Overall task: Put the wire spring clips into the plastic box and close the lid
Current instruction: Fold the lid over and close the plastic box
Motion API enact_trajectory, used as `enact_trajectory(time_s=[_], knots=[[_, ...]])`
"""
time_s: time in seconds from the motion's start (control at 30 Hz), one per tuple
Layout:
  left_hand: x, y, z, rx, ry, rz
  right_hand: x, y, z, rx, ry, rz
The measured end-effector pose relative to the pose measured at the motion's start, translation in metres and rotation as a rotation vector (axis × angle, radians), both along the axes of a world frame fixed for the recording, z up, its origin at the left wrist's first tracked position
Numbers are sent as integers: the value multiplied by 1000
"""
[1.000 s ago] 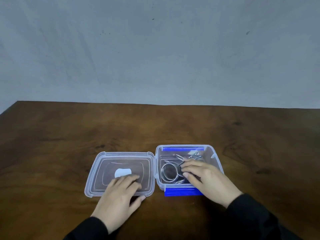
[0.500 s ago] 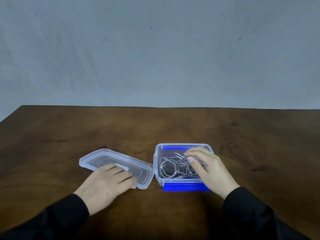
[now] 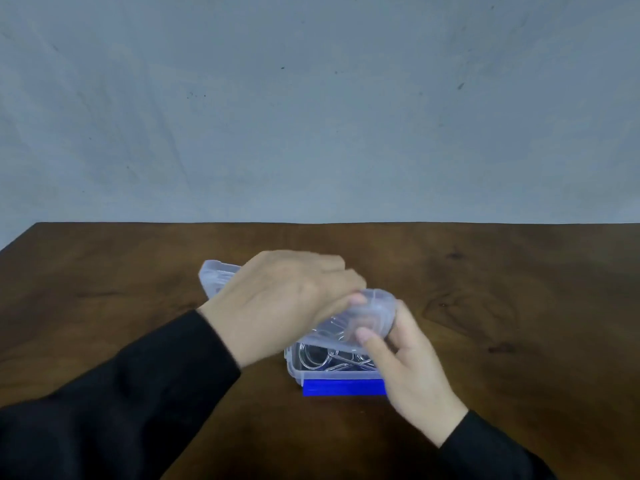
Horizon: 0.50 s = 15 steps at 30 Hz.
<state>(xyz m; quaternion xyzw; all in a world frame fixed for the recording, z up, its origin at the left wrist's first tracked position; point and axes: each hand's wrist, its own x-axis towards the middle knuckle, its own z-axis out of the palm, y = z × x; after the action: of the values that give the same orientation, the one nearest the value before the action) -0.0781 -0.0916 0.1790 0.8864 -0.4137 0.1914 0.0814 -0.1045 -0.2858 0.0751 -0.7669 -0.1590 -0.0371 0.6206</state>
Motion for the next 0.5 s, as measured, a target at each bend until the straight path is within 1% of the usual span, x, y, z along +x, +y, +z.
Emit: enact_trajectory(time_s=[0.07,0.1,0.13,0.17,0.2,0.23,0.27,0.3,0.33,0.37,0.5], knots=[[18,-8,-7,-110,-30,87,8,-16,3,121,-13,-76],[25,-7,-13,-170,-18,174,14,-25,3,191,13,-91],[32,-4,-24,-253,31,285,19,-34,4,250,68,-111],[36,1,-36,-364,126,409,25,-43,6,289,143,-126],[39,6,-51,-494,279,518,30,-50,7,314,227,-122],[40,9,-67,-655,498,579,35,-57,6,315,311,-106],[40,11,-85,-824,749,588,40,-61,3,286,381,-91],[41,11,-102,-935,935,576,45,-64,-2,233,428,-91],[42,12,-117,-959,1005,579,48,-64,-7,182,460,-108],[43,11,-129,-942,1005,599,51,-63,-12,134,469,-141],[51,4,-152,-781,850,824,60,-61,-41,-129,377,-292]])
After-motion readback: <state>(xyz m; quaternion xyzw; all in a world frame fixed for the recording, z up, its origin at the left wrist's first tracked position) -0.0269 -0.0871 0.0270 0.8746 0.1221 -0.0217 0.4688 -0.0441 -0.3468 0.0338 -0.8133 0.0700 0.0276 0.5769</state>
